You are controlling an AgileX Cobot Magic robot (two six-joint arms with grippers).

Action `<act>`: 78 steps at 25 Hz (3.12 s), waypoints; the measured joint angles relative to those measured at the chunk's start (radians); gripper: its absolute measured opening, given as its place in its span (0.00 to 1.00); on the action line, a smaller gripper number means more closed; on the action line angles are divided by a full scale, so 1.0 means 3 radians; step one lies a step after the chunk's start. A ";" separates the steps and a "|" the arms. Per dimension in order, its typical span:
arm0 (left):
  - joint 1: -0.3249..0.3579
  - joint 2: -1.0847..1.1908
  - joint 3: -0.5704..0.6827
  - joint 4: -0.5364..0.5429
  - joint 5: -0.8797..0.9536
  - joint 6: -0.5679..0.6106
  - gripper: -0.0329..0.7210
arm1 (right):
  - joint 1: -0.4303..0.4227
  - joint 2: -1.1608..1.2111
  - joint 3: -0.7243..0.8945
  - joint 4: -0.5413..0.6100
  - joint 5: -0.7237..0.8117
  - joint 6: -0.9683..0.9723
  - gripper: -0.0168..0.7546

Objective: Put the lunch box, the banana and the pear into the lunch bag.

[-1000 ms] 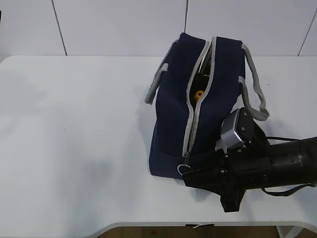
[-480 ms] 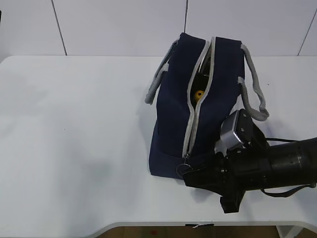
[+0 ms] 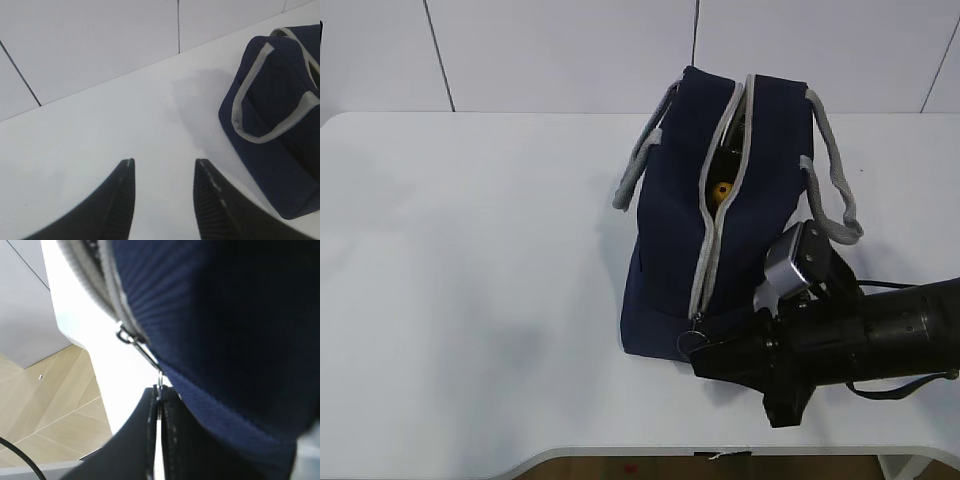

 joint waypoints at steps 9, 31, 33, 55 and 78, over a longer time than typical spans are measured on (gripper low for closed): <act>0.0000 0.0000 0.0000 0.0000 0.0000 0.0000 0.42 | 0.0000 -0.0334 0.0044 -0.0032 -0.0175 0.0155 0.03; 0.0000 0.0000 0.0000 0.0000 -0.0002 0.0000 0.41 | 0.0000 -0.1176 0.0071 -0.0504 -0.0328 0.0884 0.03; 0.0000 0.0000 0.0000 0.0000 -0.0002 0.0000 0.40 | 0.0000 -0.1190 0.0077 -0.0570 -0.0335 0.0974 0.03; 0.0000 0.0000 0.0000 -0.0029 -0.0101 0.0000 0.40 | 0.0000 -0.1305 0.0077 -0.1539 -0.0535 0.2177 0.03; 0.0000 0.0000 0.0000 -0.0110 -0.0141 0.0000 0.40 | 0.0000 -0.1783 -0.0317 -0.1904 -0.0353 0.2760 0.03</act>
